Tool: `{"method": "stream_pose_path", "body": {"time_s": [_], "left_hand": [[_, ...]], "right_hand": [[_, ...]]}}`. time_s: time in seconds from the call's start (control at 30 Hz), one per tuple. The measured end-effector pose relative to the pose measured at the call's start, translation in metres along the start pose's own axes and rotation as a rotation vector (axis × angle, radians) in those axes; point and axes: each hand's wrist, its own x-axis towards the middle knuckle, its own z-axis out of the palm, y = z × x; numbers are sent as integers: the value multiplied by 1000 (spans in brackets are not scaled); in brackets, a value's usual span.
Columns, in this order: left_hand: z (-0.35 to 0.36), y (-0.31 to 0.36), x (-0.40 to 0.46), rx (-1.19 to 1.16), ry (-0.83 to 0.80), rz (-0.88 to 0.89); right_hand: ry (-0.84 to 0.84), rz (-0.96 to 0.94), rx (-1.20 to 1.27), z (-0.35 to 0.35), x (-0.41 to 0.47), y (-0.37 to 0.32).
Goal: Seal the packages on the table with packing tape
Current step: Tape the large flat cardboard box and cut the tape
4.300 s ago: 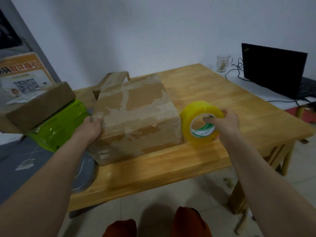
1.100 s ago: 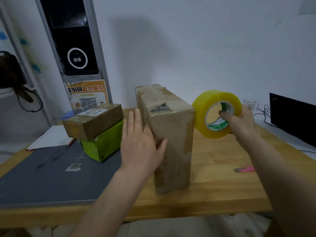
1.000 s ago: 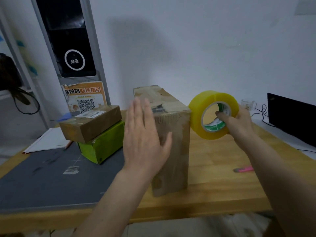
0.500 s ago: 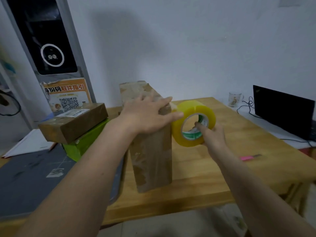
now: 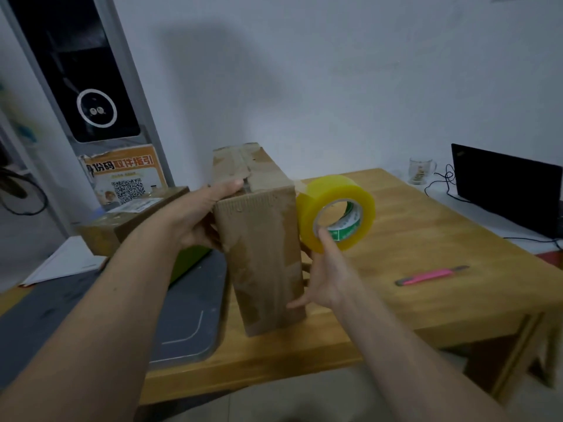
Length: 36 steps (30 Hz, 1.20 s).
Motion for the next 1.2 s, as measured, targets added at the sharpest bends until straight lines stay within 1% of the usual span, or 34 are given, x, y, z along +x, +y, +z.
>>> {"method": "stream_pose_path", "body": {"time_s": [0.13, 0.2, 0.27, 0.33, 0.4, 0.5, 0.57, 0.6, 0.67, 0.73, 0.83, 0.87, 0.9, 0.97, 1.0, 1.03, 1.07, 1.13, 1.17, 1.2], "left_hand": [[-1, -13, -6, -129, -30, 96], [5, -19, -14, -146, -67, 170], [15, -31, -22, -210, -66, 238], [31, -51, -28, -346, -27, 288], [52, -77, -31, -535, -5, 304], [88, -118, -36, -908, -71, 235], [110, -141, -39, -1120, -137, 154], [120, -152, -41, -1182, -155, 114], [136, -170, -43, -1220, -167, 35], [149, -181, -44, -1201, -153, -73], [160, -189, -45, -1076, -123, -241], [159, -187, -45, -978, -158, -293], [157, -181, -48, -801, -245, -326], [151, -164, -54, -331, -495, -315], [149, -155, -57, -114, -536, -239], [148, -144, -57, 40, -480, -91], [144, -133, -54, 117, -319, 111], [132, -103, -45, 233, 139, 608], [124, -90, -36, 370, 243, 806], [118, -79, -25, 500, 221, 895]], "right_hand": [[-8, -38, -24, 7, -1, -12], [-4, -104, -54, 8, -2, -25], [17, -200, -94, 11, -5, -38], [73, -287, -142, 15, -11, -52], [142, -364, -269, 15, -15, -65], [205, -447, -491, 1, -13, -80], [254, -457, -650, -7, -12, -85], [292, -452, -719, -11, -12, -87], [327, -449, -835, -18, -12, -90], [270, -447, -967, -25, -12, -92], [191, -420, -1084, -38, -9, -96], [172, -419, -1083, -43, -8, -96], [151, -420, -1068, -49, -6, -95], [103, -415, -1020, -59, -4, -92], [83, -418, -990, -64, -4, -89], [65, -431, -952, -68, -4, -87], [50, -452, -907, -72, -3, -86], [28, -487, -819, -78, -2, -85], [27, -498, -787, -80, -1, -84], [29, -504, -771, -81, -1, -84]]}}
